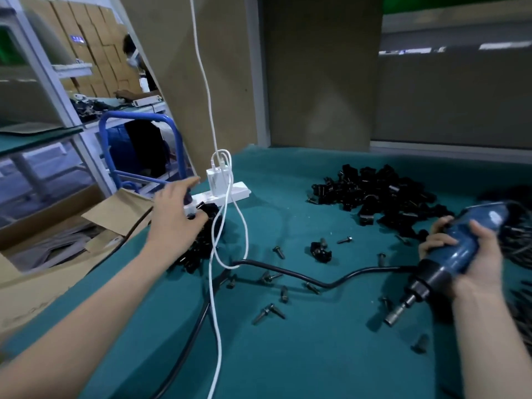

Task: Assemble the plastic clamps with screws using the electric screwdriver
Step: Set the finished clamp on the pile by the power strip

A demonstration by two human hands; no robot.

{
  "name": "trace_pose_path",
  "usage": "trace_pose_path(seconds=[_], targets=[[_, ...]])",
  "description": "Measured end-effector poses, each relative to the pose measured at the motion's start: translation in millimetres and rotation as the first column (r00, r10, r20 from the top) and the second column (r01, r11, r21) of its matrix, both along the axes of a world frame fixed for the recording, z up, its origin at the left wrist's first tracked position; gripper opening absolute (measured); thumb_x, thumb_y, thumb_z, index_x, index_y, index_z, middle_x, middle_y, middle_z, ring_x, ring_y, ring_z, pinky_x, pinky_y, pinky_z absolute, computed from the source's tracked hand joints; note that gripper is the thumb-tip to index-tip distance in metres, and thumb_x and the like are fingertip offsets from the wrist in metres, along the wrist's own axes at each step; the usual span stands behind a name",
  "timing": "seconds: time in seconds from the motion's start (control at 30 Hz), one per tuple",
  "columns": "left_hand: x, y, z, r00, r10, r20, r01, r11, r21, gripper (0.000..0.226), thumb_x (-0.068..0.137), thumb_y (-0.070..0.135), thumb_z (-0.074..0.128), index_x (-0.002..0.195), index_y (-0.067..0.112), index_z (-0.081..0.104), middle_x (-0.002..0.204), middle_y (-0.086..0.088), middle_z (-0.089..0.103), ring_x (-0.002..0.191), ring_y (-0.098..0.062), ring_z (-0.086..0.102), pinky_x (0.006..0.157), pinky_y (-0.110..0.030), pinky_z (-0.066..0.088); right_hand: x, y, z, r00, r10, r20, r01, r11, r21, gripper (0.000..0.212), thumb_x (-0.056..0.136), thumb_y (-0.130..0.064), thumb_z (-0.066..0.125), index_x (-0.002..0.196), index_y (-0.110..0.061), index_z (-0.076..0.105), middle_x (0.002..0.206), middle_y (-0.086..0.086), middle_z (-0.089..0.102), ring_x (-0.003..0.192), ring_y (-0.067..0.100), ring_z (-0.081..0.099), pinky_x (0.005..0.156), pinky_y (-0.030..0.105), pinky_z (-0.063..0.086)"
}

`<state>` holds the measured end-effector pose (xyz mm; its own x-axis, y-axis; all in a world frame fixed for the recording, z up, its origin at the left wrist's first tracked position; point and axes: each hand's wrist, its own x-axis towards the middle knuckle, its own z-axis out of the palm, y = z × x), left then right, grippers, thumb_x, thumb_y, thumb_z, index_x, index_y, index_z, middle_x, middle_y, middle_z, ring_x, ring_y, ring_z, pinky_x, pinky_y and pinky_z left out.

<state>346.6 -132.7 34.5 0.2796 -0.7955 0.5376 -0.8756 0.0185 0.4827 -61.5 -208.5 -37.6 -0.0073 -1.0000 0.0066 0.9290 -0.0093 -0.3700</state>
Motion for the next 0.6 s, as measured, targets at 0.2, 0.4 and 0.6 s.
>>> trace_pose_path(seconds=[0.2,0.4,0.6], targets=[[-119,-30,27,0.929,-0.367,0.054,0.36,0.859,-0.364,0.036,0.081,-0.002,0.054,0.116,0.005,0.058,0.109,-0.006,0.06,0.103,-0.014,0.053,0.093,-0.016,0.038,2,3,15,1.0,0.018,0.012,-0.019,0.995,0.096,0.015,0.095,-0.03,0.043,0.091,-0.017,0.048,0.082,-0.007,0.057,0.048,0.001,0.045,0.05,0.014,0.045],[-244,-127,1,0.794,-0.604,0.067,0.516,0.729,0.45,0.05,0.095,0.028,0.057,0.14,0.018,0.04,0.128,-0.011,0.05,0.112,-0.028,0.053,0.091,-0.038,0.046,3,8,23,1.0,0.009,0.004,-0.009,0.991,0.133,0.015,0.094,-0.026,0.046,0.086,-0.014,0.05,0.077,-0.002,0.057,0.046,0.007,0.046,0.047,0.018,0.046],[-264,-175,-29,0.749,-0.617,0.243,0.467,0.751,0.466,0.028,0.092,0.029,0.064,0.11,0.008,0.06,0.099,-0.008,0.053,0.102,-0.032,0.055,0.081,-0.034,0.04,6,9,23,1.0,-0.002,-0.011,0.004,0.982,0.191,0.017,0.075,-0.021,0.062,0.087,-0.011,0.054,0.076,0.003,0.06,0.047,0.012,0.05,0.045,0.02,0.046]])
